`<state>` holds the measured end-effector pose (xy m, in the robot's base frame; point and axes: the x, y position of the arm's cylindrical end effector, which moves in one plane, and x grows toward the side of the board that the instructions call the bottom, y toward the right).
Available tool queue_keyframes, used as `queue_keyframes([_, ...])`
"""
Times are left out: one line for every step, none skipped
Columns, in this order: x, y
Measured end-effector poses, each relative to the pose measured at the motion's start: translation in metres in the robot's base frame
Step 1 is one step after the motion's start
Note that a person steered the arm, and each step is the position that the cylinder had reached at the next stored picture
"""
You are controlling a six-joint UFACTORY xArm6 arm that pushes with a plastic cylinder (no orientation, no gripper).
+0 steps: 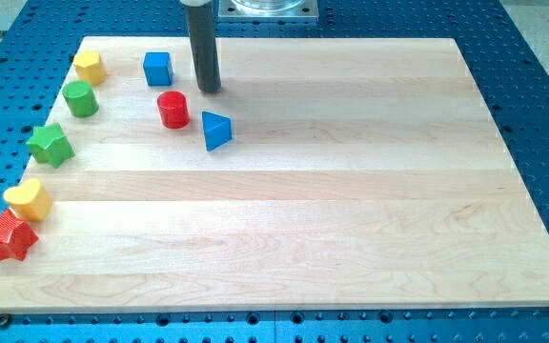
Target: Slide the red circle diagonally to the bottom right of the green circle
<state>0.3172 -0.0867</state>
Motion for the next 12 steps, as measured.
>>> queue_keyframes([0.005, -0.032])
queue_keyframes([0.046, -0.073])
queue_keyframes([0.072, -0.063])
queue_keyframes([0.074, -0.033])
queue_keyframes([0.076, 0.011])
queue_keyframes([0.083, 0.05])
queue_keyframes([0.095, -0.008])
queue_keyframes([0.118, -0.01])
queue_keyframes([0.128, -0.041])
queue_keyframes([0.128, -0.072])
queue_keyframes([0.156, -0.095])
queue_keyframes([0.159, -0.169])
